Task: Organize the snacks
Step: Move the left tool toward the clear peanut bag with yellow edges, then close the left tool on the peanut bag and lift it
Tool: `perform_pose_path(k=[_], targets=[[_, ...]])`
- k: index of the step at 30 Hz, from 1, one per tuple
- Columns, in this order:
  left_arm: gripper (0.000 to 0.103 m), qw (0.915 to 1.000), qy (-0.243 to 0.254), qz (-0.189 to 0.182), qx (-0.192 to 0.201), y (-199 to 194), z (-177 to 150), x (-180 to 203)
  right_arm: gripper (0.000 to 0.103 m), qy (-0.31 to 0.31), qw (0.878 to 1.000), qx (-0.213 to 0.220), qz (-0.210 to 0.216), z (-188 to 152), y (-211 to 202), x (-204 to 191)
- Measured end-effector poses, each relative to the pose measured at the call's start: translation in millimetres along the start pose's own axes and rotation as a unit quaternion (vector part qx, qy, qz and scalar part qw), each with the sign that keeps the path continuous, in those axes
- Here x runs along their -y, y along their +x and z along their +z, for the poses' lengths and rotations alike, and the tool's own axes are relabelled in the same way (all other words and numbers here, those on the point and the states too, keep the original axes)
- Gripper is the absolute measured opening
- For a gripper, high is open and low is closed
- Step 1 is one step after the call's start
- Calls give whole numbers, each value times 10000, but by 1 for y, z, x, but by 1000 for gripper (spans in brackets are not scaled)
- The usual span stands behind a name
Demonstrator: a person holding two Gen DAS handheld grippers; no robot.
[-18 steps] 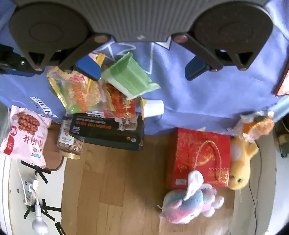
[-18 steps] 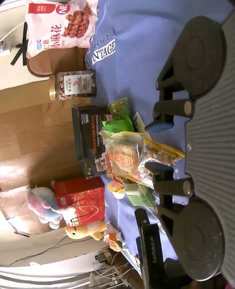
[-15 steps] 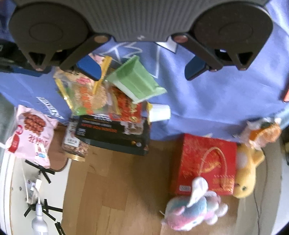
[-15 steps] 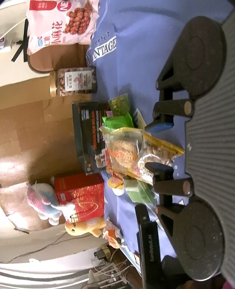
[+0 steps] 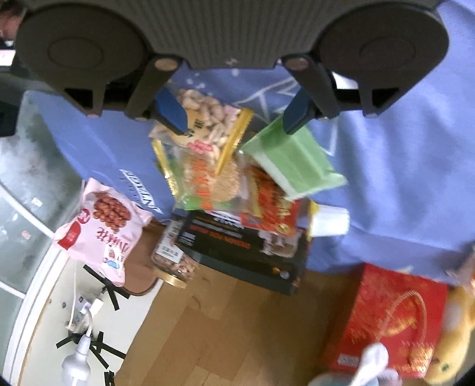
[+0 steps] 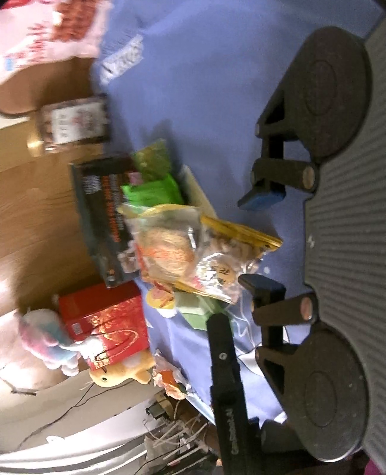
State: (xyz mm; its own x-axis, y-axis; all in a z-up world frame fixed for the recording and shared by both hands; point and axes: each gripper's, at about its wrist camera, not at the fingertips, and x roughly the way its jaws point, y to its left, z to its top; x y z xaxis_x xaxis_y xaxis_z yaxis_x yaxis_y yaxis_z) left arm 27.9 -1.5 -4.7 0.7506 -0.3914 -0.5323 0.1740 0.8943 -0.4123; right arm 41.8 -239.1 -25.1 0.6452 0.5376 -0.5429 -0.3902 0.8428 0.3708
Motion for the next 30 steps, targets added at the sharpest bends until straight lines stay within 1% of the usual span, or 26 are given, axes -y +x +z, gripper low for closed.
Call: perform_pose_path(k=[1,2,3,4,5,6,10,12,13,16,19,21,22,23,24,25,26,27,28,29,30], targets=[[79,10000,-41,-14,1,4,2,0,49,-34,10000,-13,33,0,2,-2],[87,9999,-120,-75,24,7,3,0,47,-100,9999,-35,61,0,3,-5],[95,9997,-193,-123,-51,8,5,-2,37,-149,9998,-62,66,0,4,-8],[97,9996,-197,-170,-71,11,6,-1,36,-188,9998,-70,79,-1,3,-9],[100,9996,-139,-208,-91,14,8,1,31,-210,9997,-60,77,-2,1,-10],[100,9997,-81,-211,-132,16,9,3,26,-240,9997,-63,65,-2,-1,-10],[100,9994,86,-280,-200,18,9,11,24,-185,9997,107,-139,-1,-14,1],[100,9991,113,-348,-223,18,8,14,24,5,9995,212,-217,0,-21,12],[100,9988,117,-408,-245,18,8,15,24,144,9995,206,-189,0,-25,19],[99,9971,79,-664,-357,19,9,18,24,587,9982,83,103,0,-27,32],[99,9945,-53,-897,-538,24,10,18,23,1116,9904,-115,807,-1,-23,42],[98,9917,-271,-1044,-697,29,12,13,22,1208,9848,-325,1201,-2,-18,40],[97,9899,-411,-1111,-780,32,12,10,22,1241,9820,-412,1362,-3,-16,38],[91,9885,-520,-1150,-833,33,11,5,22,1256,9798,-468,1482,-4,-15,36],[77,9873,-597,-1186,-867,34,10,1,22,1205,9799,-495,1514,-4,-14,33],[68,9860,-678,-1237,-894,34,8,-3,21,1147,9809,-479,1498,-4,-15,31],[55,9850,-739,-1261,-921,35,7,-5,21,1094,9819,-450,1481,-3,-17,29],[51,9840,-803,-1270,-953,36,6,-8,21,1062,9824,-422,1481,-3,-18,29],[50,9834,-857,-1287,-955,37,4,-9,22,1025,9830,-397,1473,-3,-19,28],[46,9827,-897,-1311,-956,36,4,-11,22,987,9837,-391,1452,-3,-19,27],[39,9821,-905,-1337,-967,38,4,-10,22,939,9846,-393,1418,-3,-19,26]])
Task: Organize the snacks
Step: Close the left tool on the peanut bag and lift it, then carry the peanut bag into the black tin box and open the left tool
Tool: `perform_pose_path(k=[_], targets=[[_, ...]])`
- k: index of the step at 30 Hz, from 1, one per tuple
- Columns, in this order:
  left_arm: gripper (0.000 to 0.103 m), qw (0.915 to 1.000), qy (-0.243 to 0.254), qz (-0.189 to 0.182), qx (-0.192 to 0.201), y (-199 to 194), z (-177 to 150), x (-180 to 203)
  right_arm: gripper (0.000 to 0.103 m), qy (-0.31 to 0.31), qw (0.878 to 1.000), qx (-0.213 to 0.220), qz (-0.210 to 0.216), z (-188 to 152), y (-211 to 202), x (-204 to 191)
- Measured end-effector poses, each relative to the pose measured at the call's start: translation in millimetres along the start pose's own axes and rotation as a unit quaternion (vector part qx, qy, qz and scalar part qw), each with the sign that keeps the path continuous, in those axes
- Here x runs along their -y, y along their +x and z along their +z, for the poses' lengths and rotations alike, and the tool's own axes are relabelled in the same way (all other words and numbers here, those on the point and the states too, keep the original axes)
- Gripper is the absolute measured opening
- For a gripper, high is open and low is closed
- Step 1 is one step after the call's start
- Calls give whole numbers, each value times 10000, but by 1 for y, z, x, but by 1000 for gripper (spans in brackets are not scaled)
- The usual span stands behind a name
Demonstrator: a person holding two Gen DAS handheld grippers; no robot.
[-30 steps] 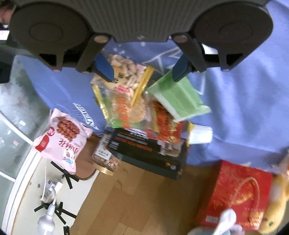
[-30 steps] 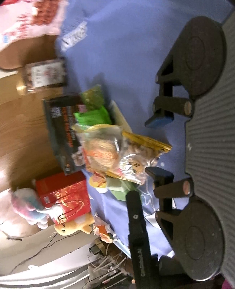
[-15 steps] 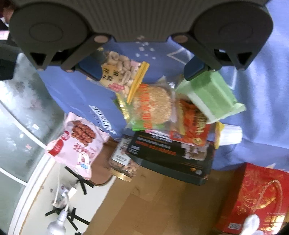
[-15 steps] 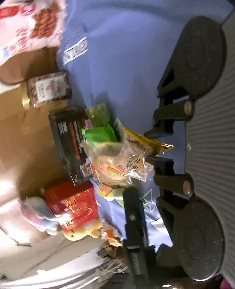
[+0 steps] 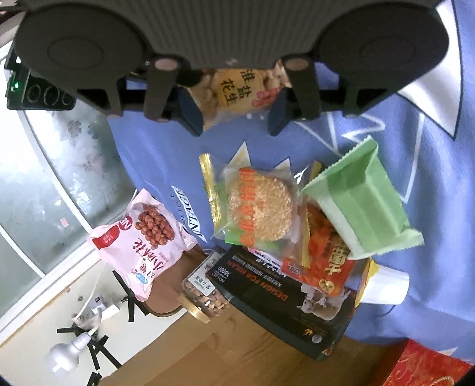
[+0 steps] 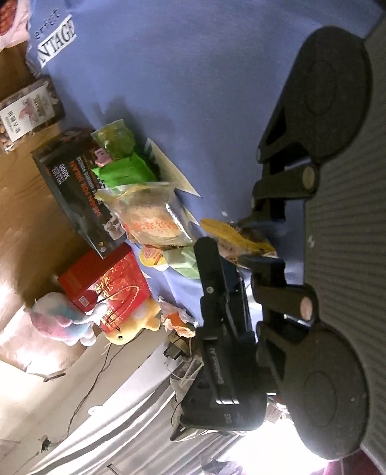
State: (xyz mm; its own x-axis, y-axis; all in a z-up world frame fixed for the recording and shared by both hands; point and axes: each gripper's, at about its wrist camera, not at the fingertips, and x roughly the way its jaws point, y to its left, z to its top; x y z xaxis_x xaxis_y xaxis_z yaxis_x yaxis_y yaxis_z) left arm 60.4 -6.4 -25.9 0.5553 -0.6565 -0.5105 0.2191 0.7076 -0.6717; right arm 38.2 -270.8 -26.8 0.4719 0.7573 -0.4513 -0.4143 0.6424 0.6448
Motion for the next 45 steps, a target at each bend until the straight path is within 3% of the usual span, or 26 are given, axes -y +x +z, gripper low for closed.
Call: perform_pose_path(k=[2,6,10,12,14,17,22,27,29,32,36,39,45], targets=[[35,10000,24,-49,-40,2,0,3,22,-136,9998,-20,-115,1,4,1],[37,9998,161,65,2,-3,1,11,24,-398,9988,93,-260,1,0,0],[49,9966,421,693,143,-15,-2,13,30,-839,9918,363,-889,0,-3,-5],[57,9937,552,953,229,-23,-6,16,40,-862,9917,405,-868,0,-4,-3],[62,9891,726,1256,259,-31,-10,19,44,-924,9913,390,-847,-1,-2,-3],[62,9817,950,1642,153,-40,-18,26,51,-1103,9903,258,-808,-3,2,-10],[59,9884,824,1254,-244,-43,-31,26,73,-1564,9829,41,-974,-10,11,-26],[52,9928,551,1026,-276,-36,-29,21,74,-2082,9695,-210,-1278,-20,19,-34],[47,9907,697,1131,-280,-31,-31,28,71,-2429,9606,-340,-1310,-26,23,-44],[45,9869,861,1344,-234,-26,-34,35,52,-2799,9492,-376,-1389,-34,28,-54],[34,9865,779,1428,-173,-28,-32,34,33,-2680,9525,-264,-1422,-31,24,-50],[27,9877,825,1322,-149,-31,-30,37,26,-2860,9473,-118,-1442,-33,22,-56],[26,9895,1009,1034,78,-36,-6,50,21,-3116,9346,628,-1599,-16,14,-72]])
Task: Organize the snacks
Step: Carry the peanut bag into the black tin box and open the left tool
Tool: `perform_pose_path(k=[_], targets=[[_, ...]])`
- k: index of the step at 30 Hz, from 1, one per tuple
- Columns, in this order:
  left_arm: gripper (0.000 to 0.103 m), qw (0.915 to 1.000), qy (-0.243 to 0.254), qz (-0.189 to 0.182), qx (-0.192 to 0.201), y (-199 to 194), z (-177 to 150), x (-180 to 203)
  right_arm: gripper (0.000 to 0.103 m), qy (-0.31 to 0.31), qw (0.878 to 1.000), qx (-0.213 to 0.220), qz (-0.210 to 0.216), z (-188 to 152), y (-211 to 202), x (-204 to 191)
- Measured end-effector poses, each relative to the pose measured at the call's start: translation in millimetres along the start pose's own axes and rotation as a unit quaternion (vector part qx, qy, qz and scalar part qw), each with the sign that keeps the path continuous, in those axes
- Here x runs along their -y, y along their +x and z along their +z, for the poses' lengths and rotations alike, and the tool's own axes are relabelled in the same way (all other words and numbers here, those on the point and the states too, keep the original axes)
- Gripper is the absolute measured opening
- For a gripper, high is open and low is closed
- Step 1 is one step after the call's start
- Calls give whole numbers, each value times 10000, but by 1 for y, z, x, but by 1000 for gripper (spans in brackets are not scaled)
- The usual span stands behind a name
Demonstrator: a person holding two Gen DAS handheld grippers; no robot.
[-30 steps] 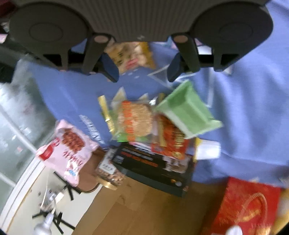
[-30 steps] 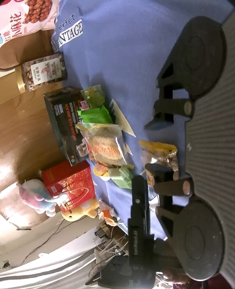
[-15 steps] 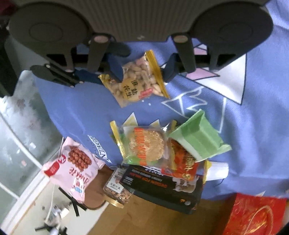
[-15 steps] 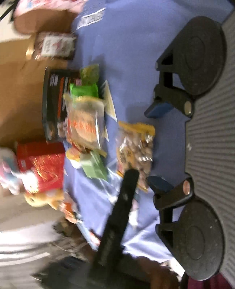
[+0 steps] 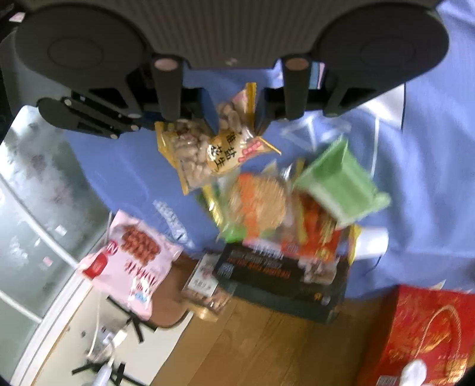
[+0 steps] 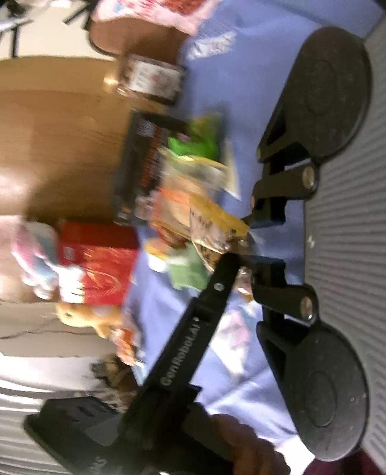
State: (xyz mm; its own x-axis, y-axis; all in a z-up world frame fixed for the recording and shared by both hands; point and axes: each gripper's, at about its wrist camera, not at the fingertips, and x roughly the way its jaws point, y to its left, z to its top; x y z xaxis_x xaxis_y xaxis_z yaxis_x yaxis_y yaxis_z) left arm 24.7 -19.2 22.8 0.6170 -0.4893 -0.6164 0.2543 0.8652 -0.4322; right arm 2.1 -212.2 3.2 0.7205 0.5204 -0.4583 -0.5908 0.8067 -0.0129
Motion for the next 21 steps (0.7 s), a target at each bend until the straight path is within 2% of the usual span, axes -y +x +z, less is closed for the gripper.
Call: perform_pose_path(k=[9,12,15,18,21], targets=[[26,9974,385,3,605,4,70,11,20,-155,9965,717,-399,51,22,27],[26,9958,466,71,780,21,108,11,20,-86,9949,885,-467,72,43,49],[26,9955,469,201,793,53,146,4,20,234,9946,885,-492,90,77,80],[28,9952,472,498,702,91,177,-1,21,488,9939,797,-579,100,114,107],[31,9898,697,1047,676,122,192,1,28,690,9925,652,-766,103,141,124]])
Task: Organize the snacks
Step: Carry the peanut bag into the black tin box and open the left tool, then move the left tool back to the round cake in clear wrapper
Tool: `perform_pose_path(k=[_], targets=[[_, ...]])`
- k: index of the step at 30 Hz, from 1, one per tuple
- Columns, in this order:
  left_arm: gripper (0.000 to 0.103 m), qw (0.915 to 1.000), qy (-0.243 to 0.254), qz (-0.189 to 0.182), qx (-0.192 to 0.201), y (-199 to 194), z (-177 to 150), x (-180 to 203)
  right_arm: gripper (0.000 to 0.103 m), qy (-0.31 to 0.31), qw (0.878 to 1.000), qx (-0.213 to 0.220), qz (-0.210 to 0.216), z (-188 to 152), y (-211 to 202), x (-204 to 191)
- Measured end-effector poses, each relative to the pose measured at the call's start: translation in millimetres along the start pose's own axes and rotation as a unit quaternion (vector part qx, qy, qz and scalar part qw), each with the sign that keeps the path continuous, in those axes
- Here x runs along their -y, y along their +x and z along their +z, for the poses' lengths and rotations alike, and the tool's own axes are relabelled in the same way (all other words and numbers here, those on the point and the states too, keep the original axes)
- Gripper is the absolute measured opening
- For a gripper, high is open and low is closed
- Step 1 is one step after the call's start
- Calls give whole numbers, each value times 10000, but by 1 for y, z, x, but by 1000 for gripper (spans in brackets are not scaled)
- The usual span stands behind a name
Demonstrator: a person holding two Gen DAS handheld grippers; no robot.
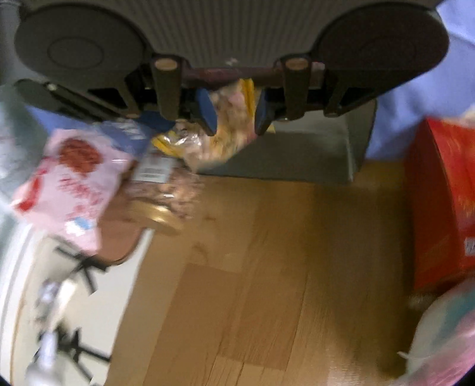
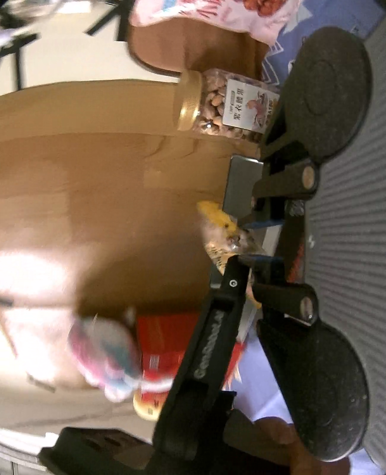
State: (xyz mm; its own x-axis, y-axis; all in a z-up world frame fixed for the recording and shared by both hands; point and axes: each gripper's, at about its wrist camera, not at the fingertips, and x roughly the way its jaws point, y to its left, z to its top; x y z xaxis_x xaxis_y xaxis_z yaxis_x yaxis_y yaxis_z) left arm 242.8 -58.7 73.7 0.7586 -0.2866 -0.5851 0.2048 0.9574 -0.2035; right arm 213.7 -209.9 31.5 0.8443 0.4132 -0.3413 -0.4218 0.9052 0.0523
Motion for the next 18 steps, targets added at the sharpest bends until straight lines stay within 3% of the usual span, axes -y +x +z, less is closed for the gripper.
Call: perform_pose_path(k=[3,7,11,13,15,18], targets=[[38,9970,346,677,136,10,0,6,43,333,9992,-22,-212,-5,2,13],[42,9917,480,1166,267,7,-8,6,43,694,9975,34,-103,-17,-22,25],[42,9901,547,1268,247,-1,-18,6,48,1105,9936,-112,224,-38,-54,29],[43,9899,530,1293,252,-7,-22,7,60,1262,9903,-221,531,-47,-62,28],[43,9902,507,1280,245,-14,-26,9,69,1182,9899,-341,706,-59,-71,19],[43,9893,529,1328,277,-25,-32,12,71,774,9911,-670,848,-72,-74,-2]])
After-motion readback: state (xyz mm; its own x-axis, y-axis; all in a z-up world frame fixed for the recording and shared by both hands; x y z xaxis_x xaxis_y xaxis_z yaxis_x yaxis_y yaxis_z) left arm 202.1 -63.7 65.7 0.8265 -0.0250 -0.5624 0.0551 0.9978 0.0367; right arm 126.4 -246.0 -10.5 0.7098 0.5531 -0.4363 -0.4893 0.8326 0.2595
